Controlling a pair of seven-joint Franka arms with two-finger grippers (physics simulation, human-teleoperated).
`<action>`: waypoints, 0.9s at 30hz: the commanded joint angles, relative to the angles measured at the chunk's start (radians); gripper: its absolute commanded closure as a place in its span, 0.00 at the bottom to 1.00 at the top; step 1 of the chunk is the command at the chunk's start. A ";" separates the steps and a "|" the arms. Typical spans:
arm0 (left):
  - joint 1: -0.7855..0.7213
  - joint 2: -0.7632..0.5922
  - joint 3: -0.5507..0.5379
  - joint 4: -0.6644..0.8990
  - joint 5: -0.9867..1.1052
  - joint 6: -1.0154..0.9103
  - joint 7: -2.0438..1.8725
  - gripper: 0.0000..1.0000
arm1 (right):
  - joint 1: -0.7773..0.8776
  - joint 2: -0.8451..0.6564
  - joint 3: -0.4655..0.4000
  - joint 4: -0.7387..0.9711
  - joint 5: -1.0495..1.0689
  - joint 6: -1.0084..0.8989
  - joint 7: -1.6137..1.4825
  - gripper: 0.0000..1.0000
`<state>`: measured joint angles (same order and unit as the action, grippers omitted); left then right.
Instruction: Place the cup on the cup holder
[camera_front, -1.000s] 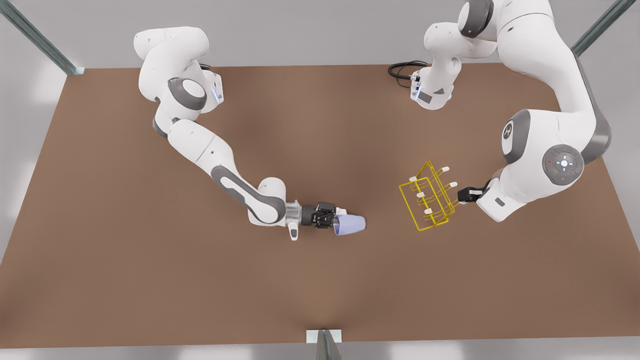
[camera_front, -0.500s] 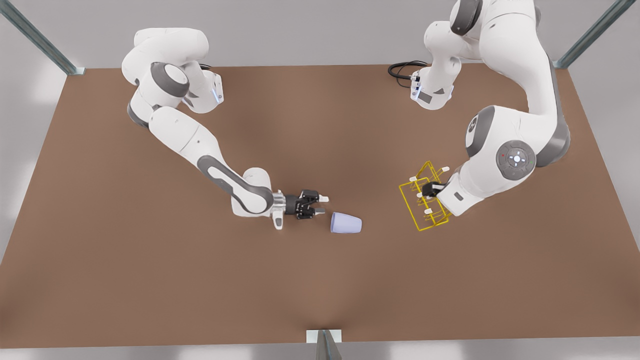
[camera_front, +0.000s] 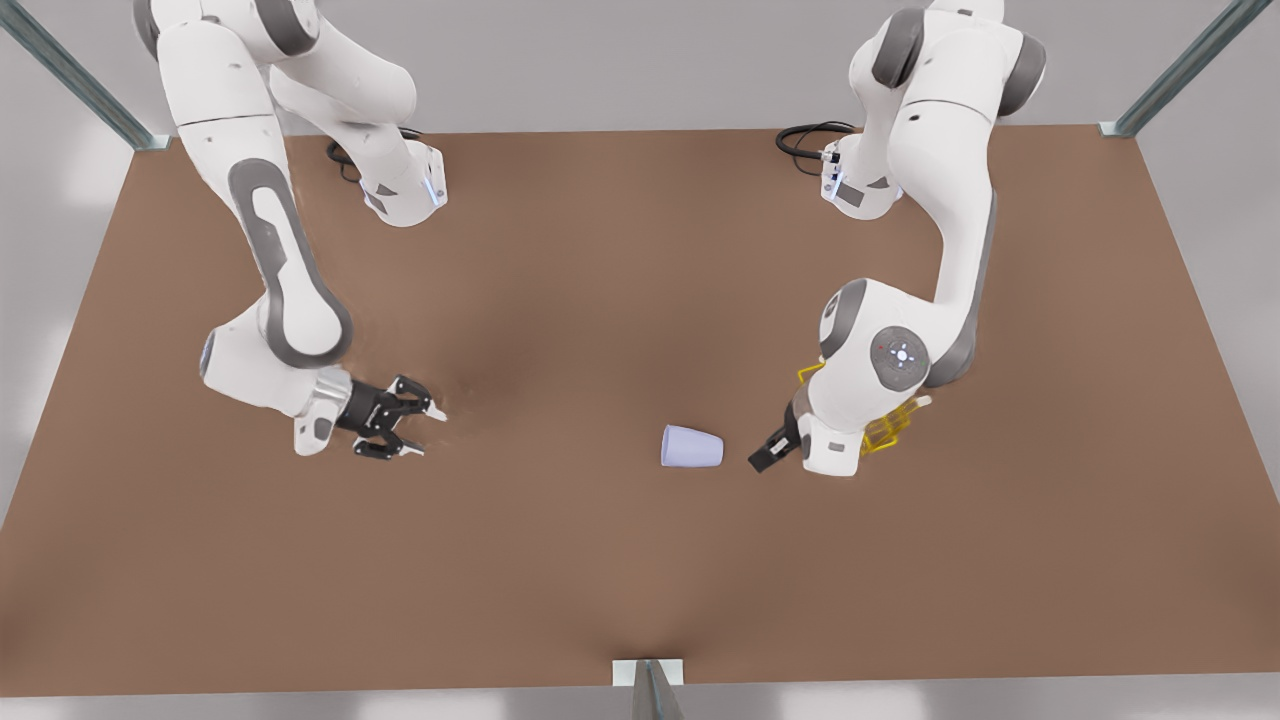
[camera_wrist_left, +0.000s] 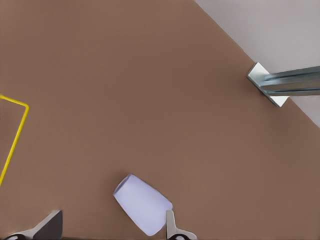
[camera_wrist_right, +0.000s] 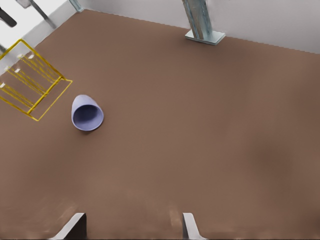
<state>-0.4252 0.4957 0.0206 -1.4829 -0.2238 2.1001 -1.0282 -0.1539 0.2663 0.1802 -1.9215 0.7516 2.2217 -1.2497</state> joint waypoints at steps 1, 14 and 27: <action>-0.032 -0.019 0.005 -0.068 0.017 0.235 -1.136 0.00 | 0.019 -0.027 -0.088 0.188 -0.687 -0.528 0.870 0.20; -0.138 0.119 0.032 -0.146 0.327 0.285 -1.392 0.00 | 0.137 -0.102 -0.242 0.486 -0.769 -0.675 1.087 0.00; -0.165 0.152 0.018 -0.114 0.382 0.083 -1.155 0.00 | 0.122 -0.071 -0.252 0.615 -0.739 -0.688 1.089 0.00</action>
<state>-0.5894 0.6463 0.0391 -1.5944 0.1562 2.2345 -2.0077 -0.0318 0.1953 -0.0714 -1.3088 0.0020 1.5411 -0.4056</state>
